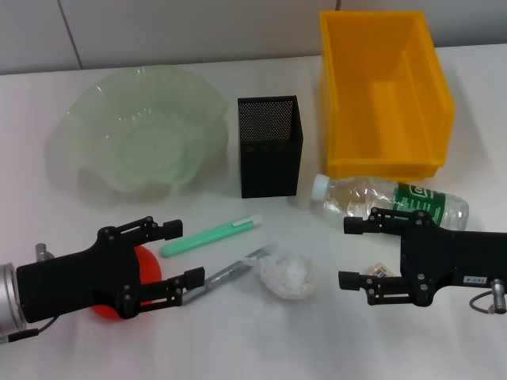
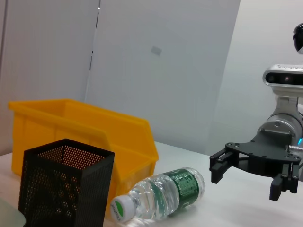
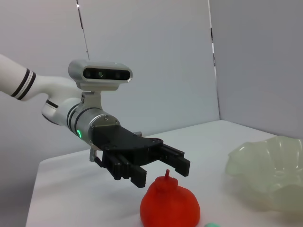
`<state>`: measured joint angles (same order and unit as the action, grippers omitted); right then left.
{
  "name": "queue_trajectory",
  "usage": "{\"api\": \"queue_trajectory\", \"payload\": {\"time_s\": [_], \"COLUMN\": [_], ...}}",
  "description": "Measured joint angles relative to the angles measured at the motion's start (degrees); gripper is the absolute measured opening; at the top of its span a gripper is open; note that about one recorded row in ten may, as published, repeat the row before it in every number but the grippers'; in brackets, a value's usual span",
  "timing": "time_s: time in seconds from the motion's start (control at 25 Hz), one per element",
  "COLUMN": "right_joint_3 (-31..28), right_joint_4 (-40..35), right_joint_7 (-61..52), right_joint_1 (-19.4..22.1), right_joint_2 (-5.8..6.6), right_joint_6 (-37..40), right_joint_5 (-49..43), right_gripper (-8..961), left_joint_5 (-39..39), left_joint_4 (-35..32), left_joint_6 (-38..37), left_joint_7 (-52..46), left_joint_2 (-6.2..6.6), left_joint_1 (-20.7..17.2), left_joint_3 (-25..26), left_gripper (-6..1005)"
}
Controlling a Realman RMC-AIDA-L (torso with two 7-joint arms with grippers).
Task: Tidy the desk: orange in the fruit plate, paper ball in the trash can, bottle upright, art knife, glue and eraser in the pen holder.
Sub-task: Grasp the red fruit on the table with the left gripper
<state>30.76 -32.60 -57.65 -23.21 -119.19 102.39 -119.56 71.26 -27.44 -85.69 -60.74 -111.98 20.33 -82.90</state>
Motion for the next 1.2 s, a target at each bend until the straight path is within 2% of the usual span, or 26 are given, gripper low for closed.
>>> {"api": "queue_trajectory", "payload": {"time_s": [0.52,0.84,0.88,1.16,1.2], "right_joint_3": [-0.67,-0.97,-0.97,-0.97,-0.97], "right_joint_4": [-0.02,-0.58,-0.62,-1.04,-1.05], "right_joint_7": [0.00,0.00,0.00,0.00,0.00], "right_joint_1": [0.47,1.71,1.92,3.02,3.06], "right_joint_2": [0.01,0.01,0.03,0.10,0.10], "right_joint_6": [-0.05,0.12,0.18,0.02,-0.05], "right_joint_5": [0.22,0.63,0.96,3.11,3.21], "right_gripper": [784,784,784,784,784], "left_joint_5": [0.52,5.97,7.54,8.45,10.40], "left_joint_4": [0.01,-1.74,-2.85,-3.32,-5.70], "left_joint_6": [-0.89,-1.93,-1.94,-1.57,-4.59], "left_joint_7": [0.98,3.09,3.36,3.32,3.29], "left_joint_2": [-0.20,-1.30,-1.86,-2.04,-1.69], "left_joint_1": [-0.02,0.24,0.28,0.29,-1.32], "left_joint_3": [-0.41,0.20,0.32,0.80,9.35], "left_gripper": [800,799,799,800,800]}}
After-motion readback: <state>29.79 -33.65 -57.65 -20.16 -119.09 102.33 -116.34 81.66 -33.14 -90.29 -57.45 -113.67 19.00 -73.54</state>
